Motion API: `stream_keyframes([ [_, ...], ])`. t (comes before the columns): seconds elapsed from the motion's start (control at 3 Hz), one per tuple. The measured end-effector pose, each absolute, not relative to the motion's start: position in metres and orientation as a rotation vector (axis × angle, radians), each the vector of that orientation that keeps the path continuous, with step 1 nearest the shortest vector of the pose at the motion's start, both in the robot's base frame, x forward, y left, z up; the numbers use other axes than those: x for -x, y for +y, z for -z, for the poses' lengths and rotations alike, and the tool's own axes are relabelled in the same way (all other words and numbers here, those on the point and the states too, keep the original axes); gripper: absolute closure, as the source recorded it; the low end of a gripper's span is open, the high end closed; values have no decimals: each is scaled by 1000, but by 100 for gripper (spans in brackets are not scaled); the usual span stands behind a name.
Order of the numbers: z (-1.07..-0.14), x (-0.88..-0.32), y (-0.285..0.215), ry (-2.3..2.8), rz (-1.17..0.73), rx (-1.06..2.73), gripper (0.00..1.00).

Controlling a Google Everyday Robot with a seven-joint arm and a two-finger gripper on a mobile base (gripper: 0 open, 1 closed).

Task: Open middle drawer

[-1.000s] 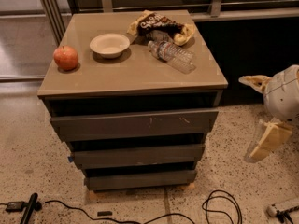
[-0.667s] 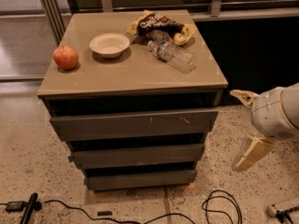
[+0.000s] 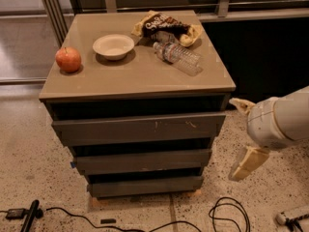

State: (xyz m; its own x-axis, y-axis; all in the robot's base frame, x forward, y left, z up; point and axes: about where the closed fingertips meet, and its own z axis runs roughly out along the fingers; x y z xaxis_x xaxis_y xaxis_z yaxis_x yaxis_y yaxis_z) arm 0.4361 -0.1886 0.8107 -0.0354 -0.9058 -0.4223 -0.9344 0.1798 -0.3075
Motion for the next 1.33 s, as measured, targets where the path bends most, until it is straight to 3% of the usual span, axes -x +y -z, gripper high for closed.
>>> stream_keyframes([
  [0.33, -767, -446, -171, 1939, -31, 1765, 0],
  [1.33, -638, -480, -133, 1860, -355, 1679, 0],
])
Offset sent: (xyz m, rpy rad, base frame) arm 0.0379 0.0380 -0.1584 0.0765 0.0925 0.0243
